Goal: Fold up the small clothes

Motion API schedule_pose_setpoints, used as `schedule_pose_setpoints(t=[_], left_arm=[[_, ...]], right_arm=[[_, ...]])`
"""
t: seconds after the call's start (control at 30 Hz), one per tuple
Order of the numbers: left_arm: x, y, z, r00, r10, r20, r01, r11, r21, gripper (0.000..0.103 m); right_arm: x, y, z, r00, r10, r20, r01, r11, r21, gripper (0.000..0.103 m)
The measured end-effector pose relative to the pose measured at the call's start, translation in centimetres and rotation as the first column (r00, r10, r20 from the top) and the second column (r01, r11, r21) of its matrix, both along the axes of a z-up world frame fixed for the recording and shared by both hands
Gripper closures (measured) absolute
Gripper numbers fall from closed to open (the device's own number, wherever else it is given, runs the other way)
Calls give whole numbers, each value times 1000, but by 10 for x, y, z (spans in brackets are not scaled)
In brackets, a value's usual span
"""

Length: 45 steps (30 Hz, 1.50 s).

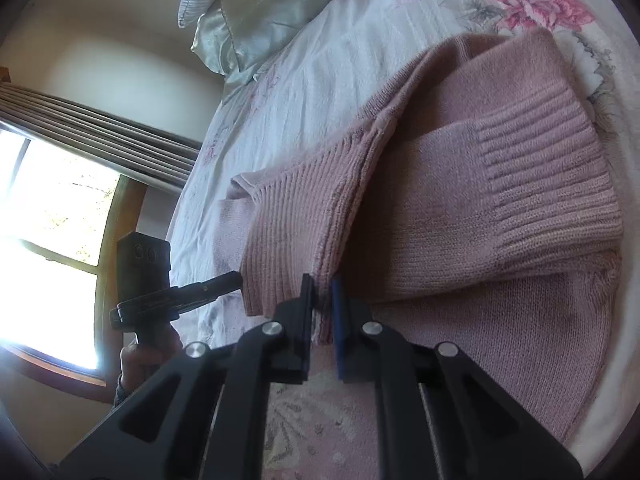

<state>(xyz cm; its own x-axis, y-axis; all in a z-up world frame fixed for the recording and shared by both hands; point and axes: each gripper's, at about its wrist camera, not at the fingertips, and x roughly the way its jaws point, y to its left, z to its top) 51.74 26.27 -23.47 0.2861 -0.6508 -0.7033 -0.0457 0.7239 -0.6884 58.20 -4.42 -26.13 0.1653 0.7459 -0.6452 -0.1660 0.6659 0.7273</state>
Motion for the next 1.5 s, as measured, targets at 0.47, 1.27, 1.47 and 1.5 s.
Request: schedule_pose_setpoints(t=[0.47, 1.27, 1.47, 1.5], left_arm=[[-13, -29, 22, 992, -57, 112, 63, 997, -46, 92], [-342, 112, -40, 990, 98, -98, -101, 994, -29, 4], [-356, 114, -71, 981, 133, -141, -156, 974, -166, 4], [-356, 111, -71, 981, 130, -145, -154, 973, -173, 4]], right_arm=[[-11, 15, -8, 1000, -5, 29, 6, 999, -38, 87], [-271, -186, -75, 979, -80, -188, 84, 996, 12, 37], [-272, -154, -89, 980, -2, -199, 11, 999, 42, 41], [-271, -148, -89, 980, 11, -198, -1, 999, 49, 41]])
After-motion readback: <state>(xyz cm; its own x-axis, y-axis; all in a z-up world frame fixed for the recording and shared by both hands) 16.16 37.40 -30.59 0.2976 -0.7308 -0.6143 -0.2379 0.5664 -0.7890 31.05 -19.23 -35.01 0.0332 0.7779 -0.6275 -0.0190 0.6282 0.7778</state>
